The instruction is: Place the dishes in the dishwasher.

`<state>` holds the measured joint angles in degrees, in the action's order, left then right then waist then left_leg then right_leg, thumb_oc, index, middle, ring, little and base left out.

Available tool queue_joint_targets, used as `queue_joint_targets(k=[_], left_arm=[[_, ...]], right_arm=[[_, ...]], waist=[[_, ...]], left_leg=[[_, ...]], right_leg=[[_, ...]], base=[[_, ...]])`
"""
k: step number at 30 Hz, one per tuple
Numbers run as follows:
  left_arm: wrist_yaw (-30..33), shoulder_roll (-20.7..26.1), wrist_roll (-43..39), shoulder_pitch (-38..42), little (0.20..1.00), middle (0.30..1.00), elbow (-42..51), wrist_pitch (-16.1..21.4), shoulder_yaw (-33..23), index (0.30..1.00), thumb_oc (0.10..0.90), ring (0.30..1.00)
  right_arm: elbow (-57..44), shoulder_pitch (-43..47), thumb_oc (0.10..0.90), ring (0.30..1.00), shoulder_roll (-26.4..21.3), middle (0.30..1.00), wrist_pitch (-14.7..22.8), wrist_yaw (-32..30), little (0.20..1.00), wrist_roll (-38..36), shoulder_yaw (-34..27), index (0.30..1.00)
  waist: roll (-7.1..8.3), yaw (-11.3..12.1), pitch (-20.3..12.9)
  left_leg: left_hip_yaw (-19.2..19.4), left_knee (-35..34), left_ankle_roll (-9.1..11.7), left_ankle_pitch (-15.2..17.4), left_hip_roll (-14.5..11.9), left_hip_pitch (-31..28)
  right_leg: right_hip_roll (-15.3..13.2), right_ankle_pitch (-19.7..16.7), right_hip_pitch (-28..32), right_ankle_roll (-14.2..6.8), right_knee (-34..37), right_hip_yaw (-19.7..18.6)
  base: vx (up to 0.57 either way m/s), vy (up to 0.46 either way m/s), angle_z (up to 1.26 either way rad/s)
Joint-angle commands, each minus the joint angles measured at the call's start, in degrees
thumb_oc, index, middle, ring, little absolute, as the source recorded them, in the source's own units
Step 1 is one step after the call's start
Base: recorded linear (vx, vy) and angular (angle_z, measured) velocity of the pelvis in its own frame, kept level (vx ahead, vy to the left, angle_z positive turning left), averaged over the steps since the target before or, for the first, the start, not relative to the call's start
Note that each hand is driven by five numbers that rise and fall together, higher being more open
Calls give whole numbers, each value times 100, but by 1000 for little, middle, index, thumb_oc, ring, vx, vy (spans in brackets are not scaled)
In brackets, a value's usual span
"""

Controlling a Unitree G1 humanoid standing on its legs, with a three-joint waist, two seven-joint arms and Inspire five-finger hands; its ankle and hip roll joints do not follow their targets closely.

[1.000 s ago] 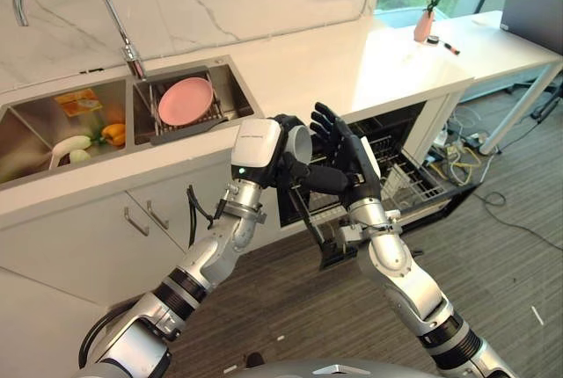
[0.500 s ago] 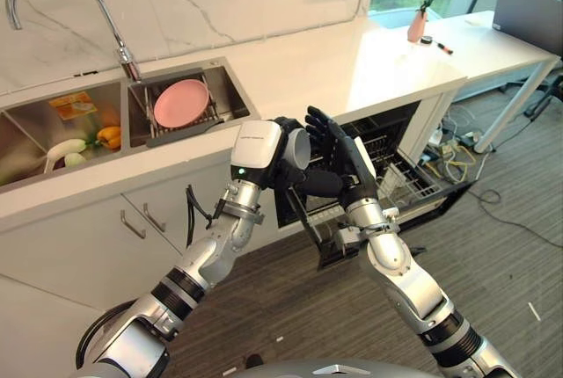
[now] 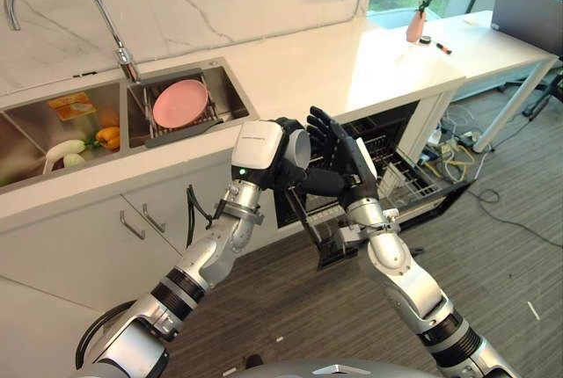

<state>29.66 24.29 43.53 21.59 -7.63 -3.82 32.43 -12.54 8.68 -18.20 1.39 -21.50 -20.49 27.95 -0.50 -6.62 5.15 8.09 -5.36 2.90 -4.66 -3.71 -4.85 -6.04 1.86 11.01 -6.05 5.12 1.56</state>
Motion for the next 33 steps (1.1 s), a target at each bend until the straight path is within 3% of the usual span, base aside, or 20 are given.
queue_joint_targets(k=[1,14,33], left_arm=[[475,-45,335,715,300,300,124,243,-224,300,400,300],[683,-105,218,523,300,300,201,148,-330,300,400,300],[499,43,322,454,300,300,457,231,-469,300,400,300]], right_arm=[[-450,378,800,900,322,900,793,8,900,-357,-376,900],[-445,73,800,900,296,900,1012,-13,900,-1374,-416,900],[-208,64,800,900,169,900,905,229,900,-1754,-469,900]], waist=[[206,109,-312],[254,134,-334],[275,179,-351]], left_leg=[[154,36,346,495,-387,-442],[96,36,350,477,-360,-391],[98,36,336,475,-340,-345]], right_leg=[[-210,-460,-427,-397,-46,101],[-201,-459,-414,-378,-21,125],[-213,-505,-476,-382,-14,103]], base=[[0,0,0],[0,0,0],[0,0,0]])
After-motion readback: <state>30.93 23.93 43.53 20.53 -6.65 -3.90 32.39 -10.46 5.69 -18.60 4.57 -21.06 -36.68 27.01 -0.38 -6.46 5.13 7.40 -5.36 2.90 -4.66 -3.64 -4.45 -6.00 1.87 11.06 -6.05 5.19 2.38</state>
